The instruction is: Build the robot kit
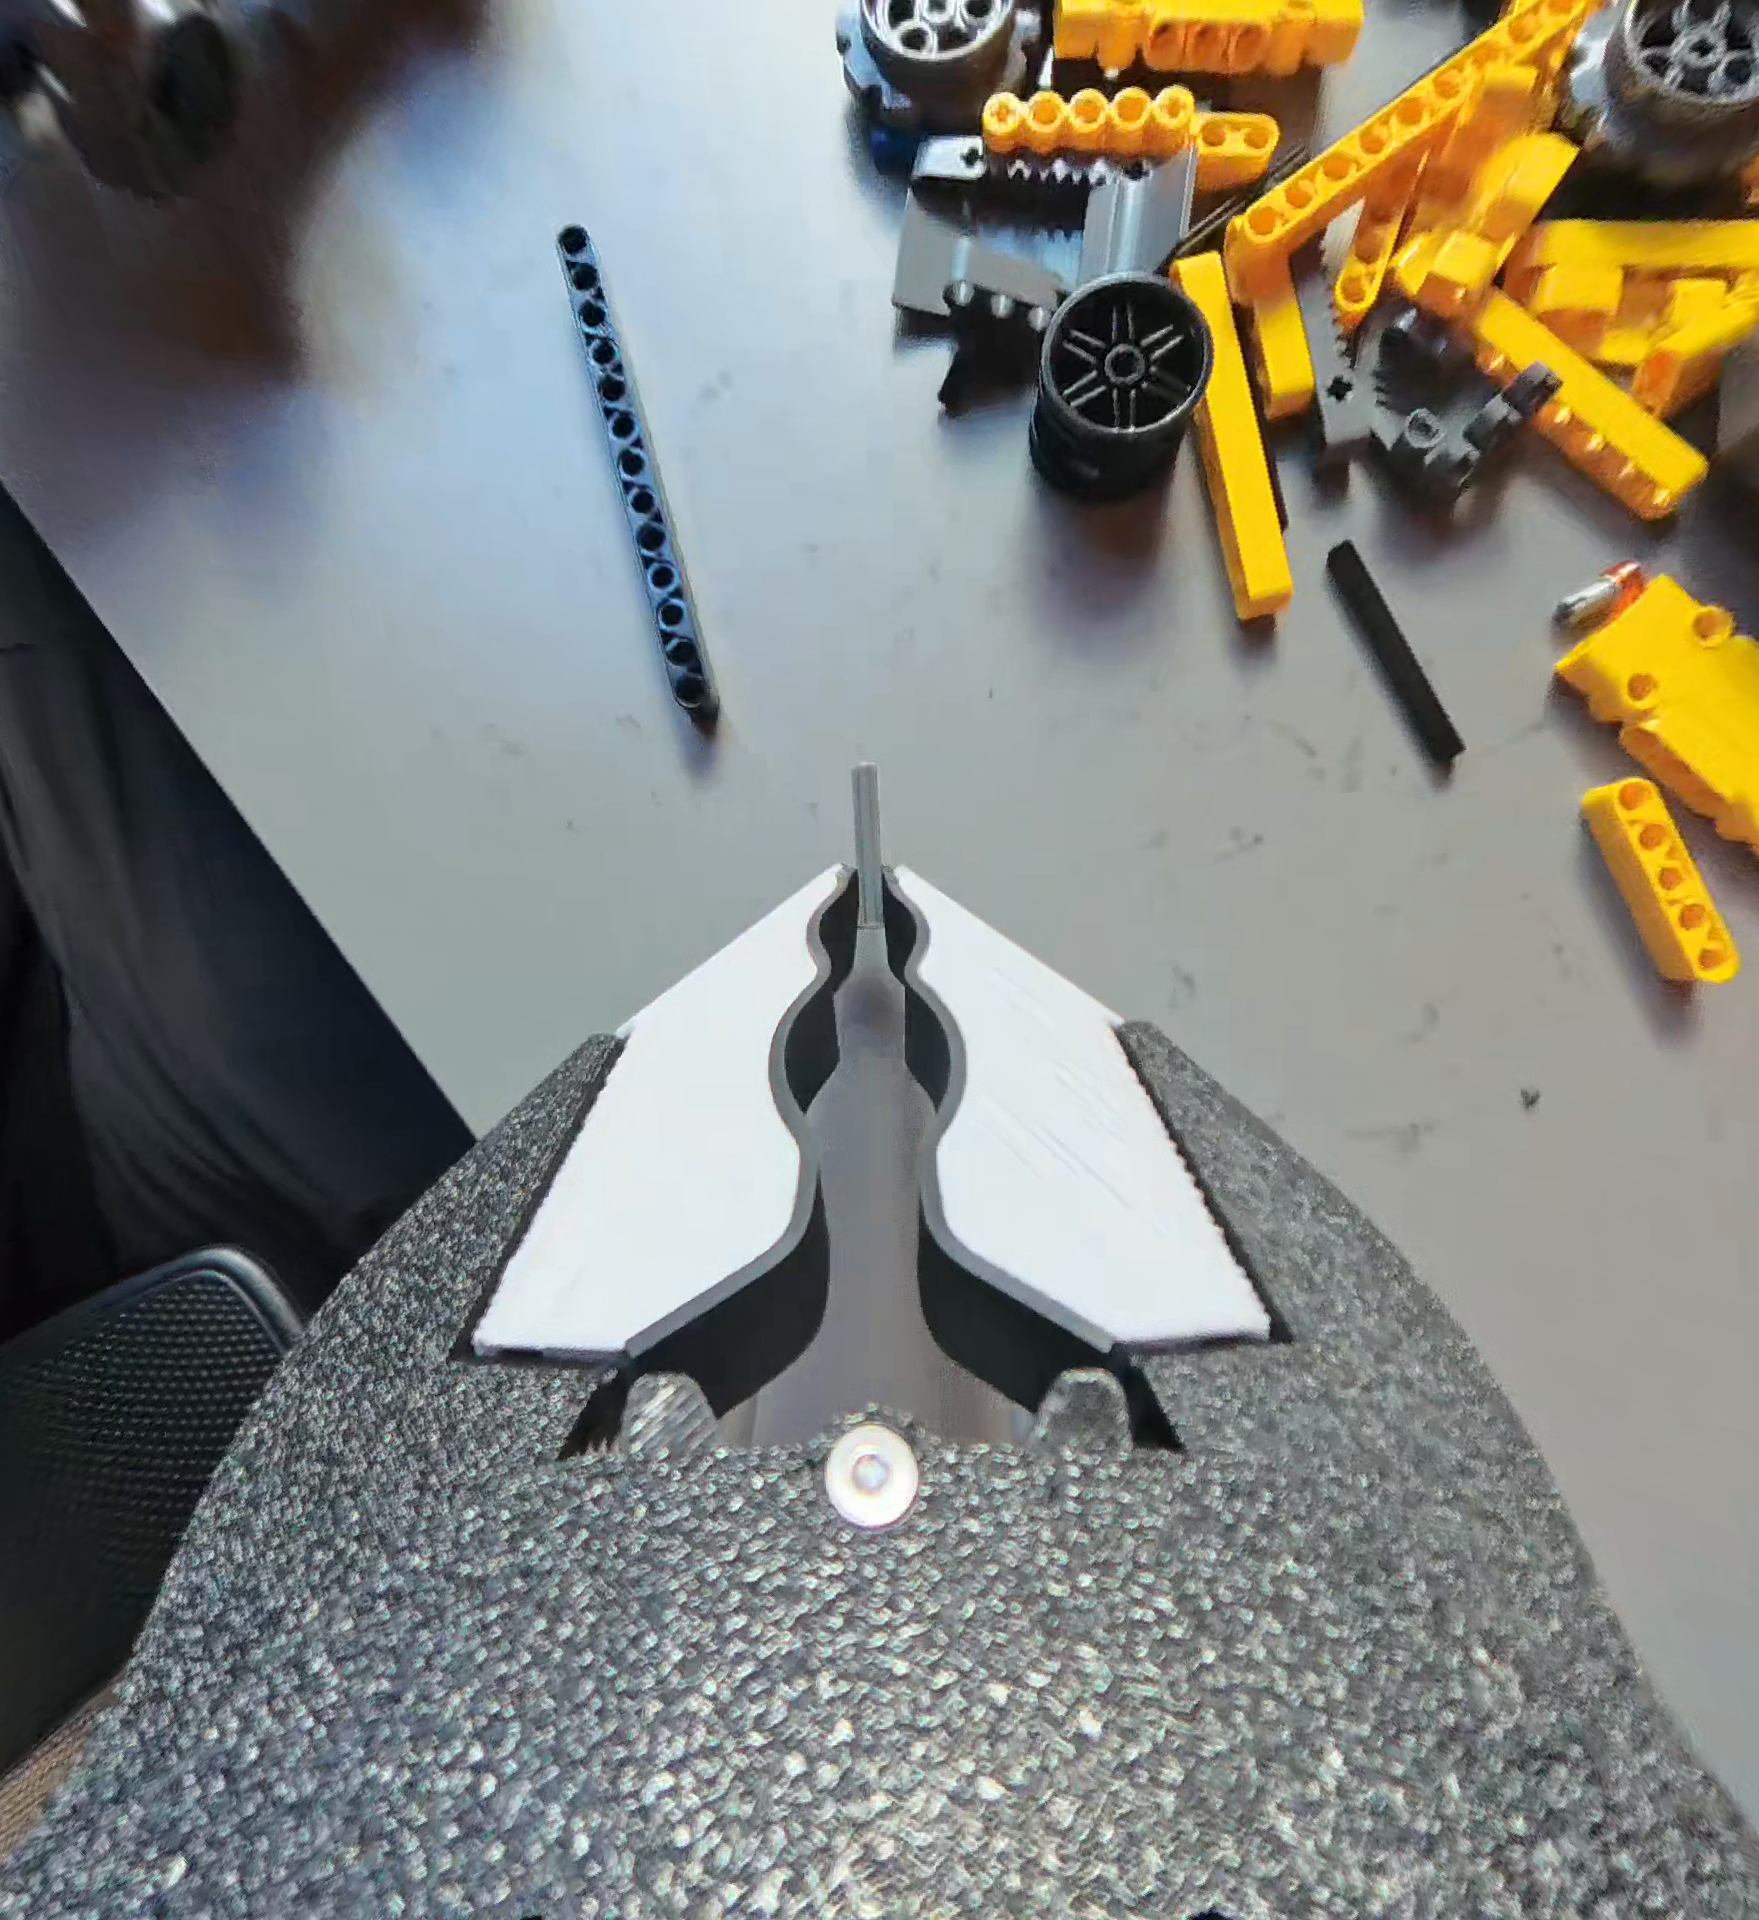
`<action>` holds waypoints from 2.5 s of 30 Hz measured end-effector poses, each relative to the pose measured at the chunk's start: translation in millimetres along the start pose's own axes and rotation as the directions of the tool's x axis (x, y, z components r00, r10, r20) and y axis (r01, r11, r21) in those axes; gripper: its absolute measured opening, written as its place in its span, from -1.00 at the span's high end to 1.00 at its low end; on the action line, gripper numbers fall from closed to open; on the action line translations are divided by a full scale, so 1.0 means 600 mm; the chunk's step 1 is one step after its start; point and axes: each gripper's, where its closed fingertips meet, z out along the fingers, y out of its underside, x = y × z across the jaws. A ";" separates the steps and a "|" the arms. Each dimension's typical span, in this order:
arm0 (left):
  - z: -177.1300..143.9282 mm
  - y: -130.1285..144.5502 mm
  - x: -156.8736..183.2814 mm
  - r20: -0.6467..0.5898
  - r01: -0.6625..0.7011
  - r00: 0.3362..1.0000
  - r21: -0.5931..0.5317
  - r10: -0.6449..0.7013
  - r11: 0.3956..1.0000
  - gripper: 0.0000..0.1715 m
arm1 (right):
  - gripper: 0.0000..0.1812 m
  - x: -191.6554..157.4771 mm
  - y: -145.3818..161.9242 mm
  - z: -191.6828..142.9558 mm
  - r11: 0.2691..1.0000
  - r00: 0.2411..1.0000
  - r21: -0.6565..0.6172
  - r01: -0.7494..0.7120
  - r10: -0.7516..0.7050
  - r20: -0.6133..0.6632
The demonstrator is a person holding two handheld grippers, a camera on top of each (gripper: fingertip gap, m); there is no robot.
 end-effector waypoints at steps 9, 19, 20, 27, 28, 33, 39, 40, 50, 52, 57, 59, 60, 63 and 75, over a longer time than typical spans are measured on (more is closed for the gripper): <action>-0.027 -0.004 -0.094 0.022 0.266 0.963 0.101 -0.269 0.959 0.53 | 0.85 -0.011 -0.012 0.024 0.998 0.998 0.031 0.059 -0.059 -0.008; -0.041 0.029 -0.019 0.332 0.159 0.891 0.409 -0.309 0.899 0.35 | 0.70 -0.014 -0.029 0.003 0.991 0.995 0.126 0.047 -0.036 -0.088; -0.047 0.031 -0.003 0.319 0.137 0.902 0.426 -0.290 0.894 0.37 | 0.69 -0.018 -0.032 0.001 0.990 0.995 0.135 0.044 -0.031 -0.095; -0.022 0.077 0.088 0.162 0.060 0.979 0.364 -0.127 0.929 0.44 | 0.67 -0.032 -0.068 0.007 0.976 0.988 0.217 -0.005 0.039 -0.149; -0.020 0.078 0.091 0.152 0.036 0.984 0.348 -0.094 0.937 0.46 | 0.66 -0.032 -0.076 0.011 0.973 0.987 0.229 -0.015 0.052 -0.154; -0.034 0.066 0.091 0.105 -0.019 0.994 0.375 -0.022 0.927 0.56 | 0.65 -0.029 -0.106 0.032 0.964 0.978 0.265 -0.026 0.079 -0.195; -0.025 0.070 0.098 -0.072 0.090 0.995 0.388 -0.067 0.917 0.56 | 0.64 -0.024 -0.115 0.052 0.954 0.964 0.301 -0.017 0.095 -0.247; -0.023 0.070 0.099 -0.078 0.086 0.995 0.391 -0.060 0.916 0.56 | 0.63 -0.019 -0.113 0.050 0.953 0.954 0.303 -0.005 0.095 -0.284; 0.009 0.087 0.100 -0.096 0.075 0.994 0.362 -0.043 0.929 0.58 | 0.54 -0.011 -0.124 0.021 0.916 0.902 0.388 0.106 0.075 -0.424; 0.010 0.087 0.099 -0.089 0.066 0.995 0.361 -0.037 0.930 0.58 | 0.53 -0.011 -0.124 0.021 0.915 0.903 0.389 0.110 0.072 -0.423; 0.006 0.085 0.097 -0.071 0.045 0.997 0.371 -0.020 0.928 0.60 | 0.52 -0.016 -0.124 0.029 0.922 0.917 0.371 0.114 0.046 -0.397; 0.000 0.083 0.096 -0.073 0.050 0.997 0.376 -0.024 0.925 0.60 | 0.51 -0.020 -0.123 0.035 0.926 0.929 0.361 0.106 0.037 -0.368; -0.003 0.082 0.095 -0.073 0.051 0.997 0.382 -0.025 0.923 0.60 | 0.51 -0.021 -0.123 0.038 0.930 0.935 0.355 0.099 0.036 -0.353; -0.011 0.081 0.090 -0.052 0.042 0.998 0.389 -0.023 0.920 0.60 | 0.51 -0.023 -0.120 0.047 0.939 0.949 0.335 0.077 0.034 -0.313; -0.007 0.087 0.075 -0.054 0.083 0.996 0.391 -0.067 0.917 0.64 | 0.50 -0.027 -0.124 0.054 0.942 0.955 0.324 0.089 0.013 -0.298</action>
